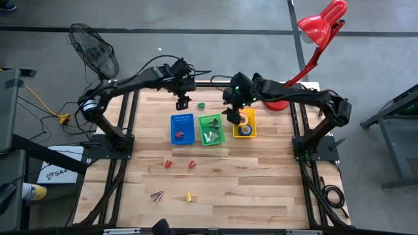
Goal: Pick and place Stapler, Stapler remover, tape
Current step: Put the green stapler into the blue bin
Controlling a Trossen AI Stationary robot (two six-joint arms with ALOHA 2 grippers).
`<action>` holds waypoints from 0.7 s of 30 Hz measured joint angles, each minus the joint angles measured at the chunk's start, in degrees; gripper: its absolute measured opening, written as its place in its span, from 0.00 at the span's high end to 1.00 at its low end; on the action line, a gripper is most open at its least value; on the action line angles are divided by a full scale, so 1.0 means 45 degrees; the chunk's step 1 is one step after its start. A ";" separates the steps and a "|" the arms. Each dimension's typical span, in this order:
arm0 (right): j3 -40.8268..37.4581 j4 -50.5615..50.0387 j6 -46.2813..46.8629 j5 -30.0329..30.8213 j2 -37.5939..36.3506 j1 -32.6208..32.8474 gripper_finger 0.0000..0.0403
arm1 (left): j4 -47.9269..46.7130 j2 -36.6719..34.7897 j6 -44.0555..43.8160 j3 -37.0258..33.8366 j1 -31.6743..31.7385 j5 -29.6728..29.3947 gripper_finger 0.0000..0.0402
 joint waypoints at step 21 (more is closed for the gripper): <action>0.0000 -0.1132 0.1653 0.1883 -0.1208 -0.1406 0.45 | 0.2725 0.4088 0.3167 0.0019 0.1465 0.3500 0.43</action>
